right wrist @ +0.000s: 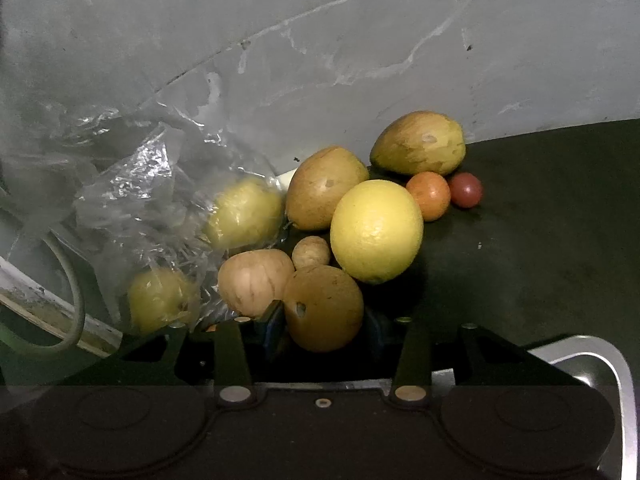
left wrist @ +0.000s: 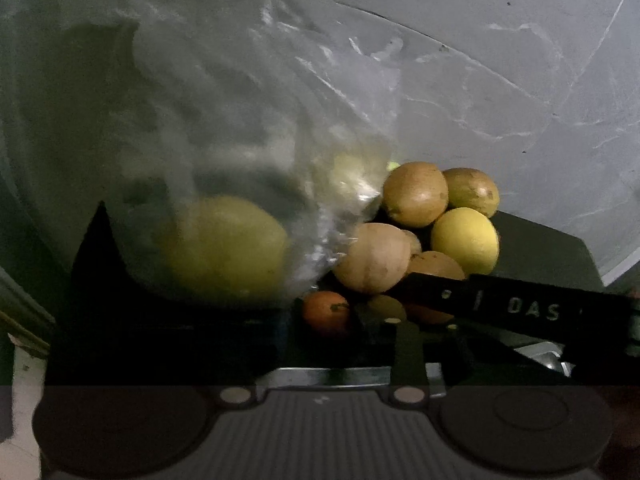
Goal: Organize fruits
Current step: 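Grasp the orange with the right gripper while the left gripper grasps a small orange, then carry the orange into the tray with the right gripper while the left places its small orange, then move both grippers back toward the remaining fruits, then grasp the lemon with the right gripper while the left gripper grasps a small brown fruit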
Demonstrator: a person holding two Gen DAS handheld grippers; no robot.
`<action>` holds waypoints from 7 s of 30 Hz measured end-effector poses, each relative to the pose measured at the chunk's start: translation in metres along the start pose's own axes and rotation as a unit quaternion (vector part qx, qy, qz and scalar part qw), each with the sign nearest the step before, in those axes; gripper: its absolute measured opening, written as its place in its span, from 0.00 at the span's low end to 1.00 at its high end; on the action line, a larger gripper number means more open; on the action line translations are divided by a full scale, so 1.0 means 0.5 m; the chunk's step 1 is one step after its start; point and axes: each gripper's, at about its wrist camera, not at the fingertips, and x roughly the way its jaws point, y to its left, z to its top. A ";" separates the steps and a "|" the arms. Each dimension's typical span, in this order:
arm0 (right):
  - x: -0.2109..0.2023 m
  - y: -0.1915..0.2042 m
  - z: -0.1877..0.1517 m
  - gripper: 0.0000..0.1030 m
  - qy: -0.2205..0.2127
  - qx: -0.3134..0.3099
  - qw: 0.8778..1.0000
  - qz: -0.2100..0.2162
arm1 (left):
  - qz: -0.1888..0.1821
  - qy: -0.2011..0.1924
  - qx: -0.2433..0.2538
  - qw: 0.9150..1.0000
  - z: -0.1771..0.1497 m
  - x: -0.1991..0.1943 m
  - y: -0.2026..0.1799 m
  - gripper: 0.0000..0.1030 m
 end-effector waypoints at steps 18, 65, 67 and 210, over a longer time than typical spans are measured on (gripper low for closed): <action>-0.110 0.022 -0.064 0.43 -0.019 -0.032 0.999 0.027 | 0.005 -0.015 -0.009 1.000 -0.018 -0.031 -0.006 0.29; -0.194 0.127 -0.278 0.43 0.095 -0.270 0.954 0.087 | 0.049 0.002 -0.020 0.999 -0.231 -0.221 -0.035 0.29; -0.194 0.129 -0.278 0.43 0.095 -0.273 0.953 0.086 | 0.052 0.006 -0.020 0.998 -0.234 -0.219 -0.033 0.30; 0.041 -0.038 0.084 0.55 0.039 0.004 0.999 0.003 | -0.002 0.009 0.051 0.999 -0.010 0.057 -0.111 0.42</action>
